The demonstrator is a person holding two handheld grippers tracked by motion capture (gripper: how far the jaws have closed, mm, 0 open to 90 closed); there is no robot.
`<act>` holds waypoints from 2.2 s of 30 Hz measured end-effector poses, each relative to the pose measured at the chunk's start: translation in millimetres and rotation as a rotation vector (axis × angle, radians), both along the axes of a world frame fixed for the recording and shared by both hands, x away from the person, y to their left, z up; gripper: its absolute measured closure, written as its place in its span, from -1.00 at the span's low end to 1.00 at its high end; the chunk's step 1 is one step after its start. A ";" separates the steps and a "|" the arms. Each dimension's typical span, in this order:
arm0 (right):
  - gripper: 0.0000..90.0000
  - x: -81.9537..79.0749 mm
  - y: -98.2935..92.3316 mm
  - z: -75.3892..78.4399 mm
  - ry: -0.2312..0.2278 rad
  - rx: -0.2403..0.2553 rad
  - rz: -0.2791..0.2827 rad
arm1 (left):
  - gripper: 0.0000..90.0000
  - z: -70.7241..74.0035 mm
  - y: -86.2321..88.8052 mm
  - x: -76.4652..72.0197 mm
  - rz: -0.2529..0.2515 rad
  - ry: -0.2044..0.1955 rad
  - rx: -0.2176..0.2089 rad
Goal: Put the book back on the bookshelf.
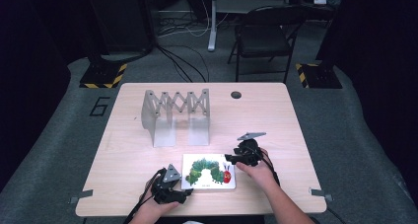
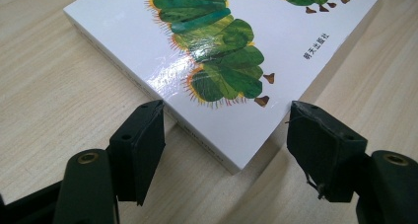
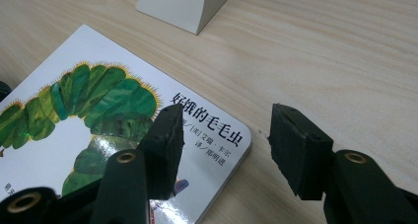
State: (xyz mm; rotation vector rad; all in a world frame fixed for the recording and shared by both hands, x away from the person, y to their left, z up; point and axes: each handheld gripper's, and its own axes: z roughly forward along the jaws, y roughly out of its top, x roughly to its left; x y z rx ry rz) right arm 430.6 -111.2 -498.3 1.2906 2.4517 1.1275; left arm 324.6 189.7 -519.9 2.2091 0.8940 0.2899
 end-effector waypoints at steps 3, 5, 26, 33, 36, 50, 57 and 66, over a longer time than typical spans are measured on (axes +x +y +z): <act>0.05 0.2 -1.0 0.4 0.016 0.008 -0.015 | -0.32 -0.5 -2.2 -0.3 -0.005 0.000 -0.005; 0.06 1.0 -1.2 -0.7 0.022 0.011 -0.024 | -0.32 -0.9 -4.0 -0.7 -0.005 -0.015 0.007; 0.06 4.0 3.7 -9.4 0.104 0.013 -0.031 | -0.37 -3.9 -9.0 -5.2 -0.014 -0.062 0.037; 0.07 4.3 3.3 -9.2 0.121 0.019 -0.047 | -0.45 -5.4 -11.9 -6.9 0.001 -0.066 0.031; 0.07 4.0 4.5 -9.2 0.112 0.013 -0.050 | -0.46 -5.0 -12.3 -7.3 0.004 -0.062 0.034; 0.09 3.4 3.4 -3.8 0.135 0.035 -0.075 | -0.50 -4.7 -12.6 -6.4 -0.005 -0.058 0.041; 0.10 2.5 2.6 0.4 0.100 0.034 -0.058 | -0.52 -5.9 -13.8 -7.0 0.012 -0.071 0.037; 0.11 -2.0 2.0 7.2 0.087 0.053 -0.053 | -0.58 -5.7 -14.7 -6.8 0.028 -0.055 0.036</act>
